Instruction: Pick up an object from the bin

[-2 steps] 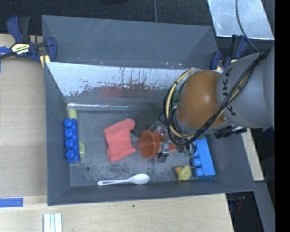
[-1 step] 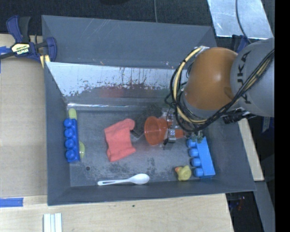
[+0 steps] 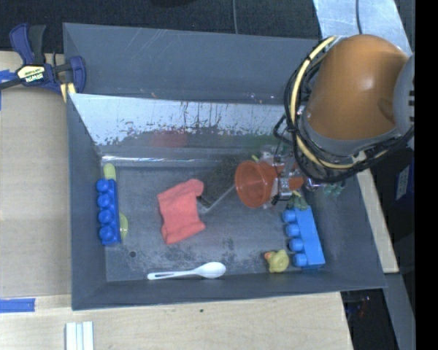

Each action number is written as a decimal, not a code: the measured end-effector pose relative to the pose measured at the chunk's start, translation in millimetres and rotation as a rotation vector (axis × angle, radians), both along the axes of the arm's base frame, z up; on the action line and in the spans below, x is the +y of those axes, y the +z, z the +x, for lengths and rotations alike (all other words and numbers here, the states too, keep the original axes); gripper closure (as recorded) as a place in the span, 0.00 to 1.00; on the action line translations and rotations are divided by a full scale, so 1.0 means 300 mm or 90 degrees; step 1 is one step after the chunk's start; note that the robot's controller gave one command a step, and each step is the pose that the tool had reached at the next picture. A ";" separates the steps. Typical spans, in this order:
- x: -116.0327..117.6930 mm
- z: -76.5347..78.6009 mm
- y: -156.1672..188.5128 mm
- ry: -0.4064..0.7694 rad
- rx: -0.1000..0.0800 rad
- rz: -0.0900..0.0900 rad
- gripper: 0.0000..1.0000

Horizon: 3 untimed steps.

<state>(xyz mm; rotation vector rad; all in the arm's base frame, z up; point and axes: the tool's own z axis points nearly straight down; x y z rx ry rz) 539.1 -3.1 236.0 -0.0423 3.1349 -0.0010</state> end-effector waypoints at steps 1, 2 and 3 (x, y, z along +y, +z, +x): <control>0.016 0.144 0.187 -0.053 -0.010 0.001 0.00; 0.015 0.136 0.177 -0.052 -0.006 0.001 0.00; 0.108 0.134 -0.036 -0.034 -0.011 0.001 0.00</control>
Offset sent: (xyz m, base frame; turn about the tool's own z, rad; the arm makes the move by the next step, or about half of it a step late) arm 0.0000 0.0000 0.0000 0.0000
